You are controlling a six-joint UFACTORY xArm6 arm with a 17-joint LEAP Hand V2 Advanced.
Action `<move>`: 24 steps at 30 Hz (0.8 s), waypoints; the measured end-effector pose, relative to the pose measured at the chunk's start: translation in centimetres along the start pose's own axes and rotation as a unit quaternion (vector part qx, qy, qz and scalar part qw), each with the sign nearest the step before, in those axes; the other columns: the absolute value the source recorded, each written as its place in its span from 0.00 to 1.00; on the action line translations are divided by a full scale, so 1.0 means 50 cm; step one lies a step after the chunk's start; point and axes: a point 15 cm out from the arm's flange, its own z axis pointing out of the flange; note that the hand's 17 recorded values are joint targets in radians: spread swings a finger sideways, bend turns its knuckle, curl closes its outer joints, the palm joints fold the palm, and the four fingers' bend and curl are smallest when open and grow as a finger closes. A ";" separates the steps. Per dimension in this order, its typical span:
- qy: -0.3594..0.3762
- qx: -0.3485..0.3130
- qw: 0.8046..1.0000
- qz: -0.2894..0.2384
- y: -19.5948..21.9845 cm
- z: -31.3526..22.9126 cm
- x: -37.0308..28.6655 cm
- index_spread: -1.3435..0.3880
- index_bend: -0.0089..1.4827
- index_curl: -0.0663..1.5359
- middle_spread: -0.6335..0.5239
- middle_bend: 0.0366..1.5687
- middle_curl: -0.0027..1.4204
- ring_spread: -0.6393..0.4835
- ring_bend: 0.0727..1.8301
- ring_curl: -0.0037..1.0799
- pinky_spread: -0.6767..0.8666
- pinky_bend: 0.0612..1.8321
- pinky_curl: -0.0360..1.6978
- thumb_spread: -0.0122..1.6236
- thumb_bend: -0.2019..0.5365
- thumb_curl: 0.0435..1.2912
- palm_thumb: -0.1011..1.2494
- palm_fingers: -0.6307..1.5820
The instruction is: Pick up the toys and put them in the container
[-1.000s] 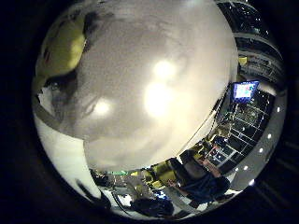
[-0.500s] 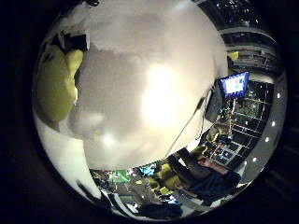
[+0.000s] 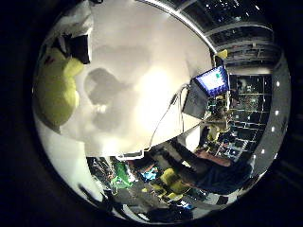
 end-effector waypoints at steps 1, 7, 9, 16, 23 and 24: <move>-0.002 -0.001 1.000 -0.008 -0.002 -0.009 -0.024 0.66 0.78 0.47 0.46 0.84 0.42 0.42 0.77 0.53 0.31 0.63 0.56 0.54 0.25 0.46 0.82 0.83; -0.005 0.034 0.998 -0.051 -0.047 -0.095 -0.197 0.66 0.79 0.46 0.47 0.84 0.42 0.42 0.77 0.53 0.31 0.61 0.60 0.54 0.25 0.48 0.82 0.83; -0.007 0.044 0.997 -0.066 -0.062 -0.109 -0.258 0.66 0.79 0.46 0.47 0.84 0.41 0.42 0.77 0.52 0.31 0.60 0.61 0.54 0.25 0.48 0.82 0.83; -0.023 0.119 0.984 -0.130 -0.149 -0.115 -0.489 0.67 0.79 0.46 0.47 0.85 0.41 0.43 0.78 0.52 0.30 0.59 0.63 0.54 0.25 0.48 0.82 0.83; -0.038 0.191 0.966 -0.168 -0.251 -0.079 -0.629 0.67 0.79 0.46 0.47 0.85 0.41 0.43 0.78 0.52 0.30 0.57 0.66 0.54 0.24 0.48 0.81 0.83; -0.040 0.202 0.964 -0.170 -0.269 -0.074 -0.641 0.67 0.79 0.46 0.47 0.85 0.41 0.43 0.78 0.52 0.30 0.57 0.66 0.54 0.24 0.48 0.81 0.83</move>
